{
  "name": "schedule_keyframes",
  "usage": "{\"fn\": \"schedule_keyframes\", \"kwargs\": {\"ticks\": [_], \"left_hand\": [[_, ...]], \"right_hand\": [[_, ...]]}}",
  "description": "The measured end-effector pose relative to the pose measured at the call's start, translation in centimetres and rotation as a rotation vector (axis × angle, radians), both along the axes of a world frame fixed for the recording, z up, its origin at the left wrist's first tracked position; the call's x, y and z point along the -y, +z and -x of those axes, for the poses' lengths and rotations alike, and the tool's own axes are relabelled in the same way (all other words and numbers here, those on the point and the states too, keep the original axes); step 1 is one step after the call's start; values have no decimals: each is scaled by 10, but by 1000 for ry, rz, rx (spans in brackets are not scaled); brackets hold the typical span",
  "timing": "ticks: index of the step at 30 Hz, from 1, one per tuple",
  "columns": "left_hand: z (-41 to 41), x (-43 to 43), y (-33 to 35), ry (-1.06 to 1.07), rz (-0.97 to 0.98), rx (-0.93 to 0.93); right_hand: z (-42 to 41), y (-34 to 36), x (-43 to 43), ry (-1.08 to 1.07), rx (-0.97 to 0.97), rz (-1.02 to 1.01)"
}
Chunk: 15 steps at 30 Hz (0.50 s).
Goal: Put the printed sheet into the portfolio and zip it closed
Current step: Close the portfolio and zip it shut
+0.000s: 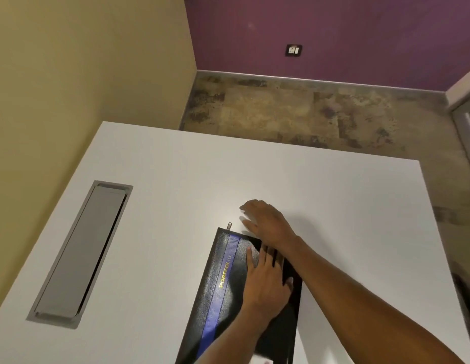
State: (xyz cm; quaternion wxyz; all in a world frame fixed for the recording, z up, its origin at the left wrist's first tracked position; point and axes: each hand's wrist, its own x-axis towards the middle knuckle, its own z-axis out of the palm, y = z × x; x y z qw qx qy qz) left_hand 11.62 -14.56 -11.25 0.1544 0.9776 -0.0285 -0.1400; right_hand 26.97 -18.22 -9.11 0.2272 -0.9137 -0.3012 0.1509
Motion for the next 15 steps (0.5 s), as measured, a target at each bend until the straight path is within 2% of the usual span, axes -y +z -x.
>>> {"fn": "schedule_keyframes", "kwargs": {"ticks": [3, 7, 15], "left_hand": [[10, -18, 12, 70, -8, -1], [35, -44, 25, 165, -29, 8], [110, -101, 31, 390, 78, -141]], "right_hand": [[33, 16, 24, -248, -7, -119], [90, 30, 52, -495, -90, -116], [218, 33, 76, -683, -227, -38]]}}
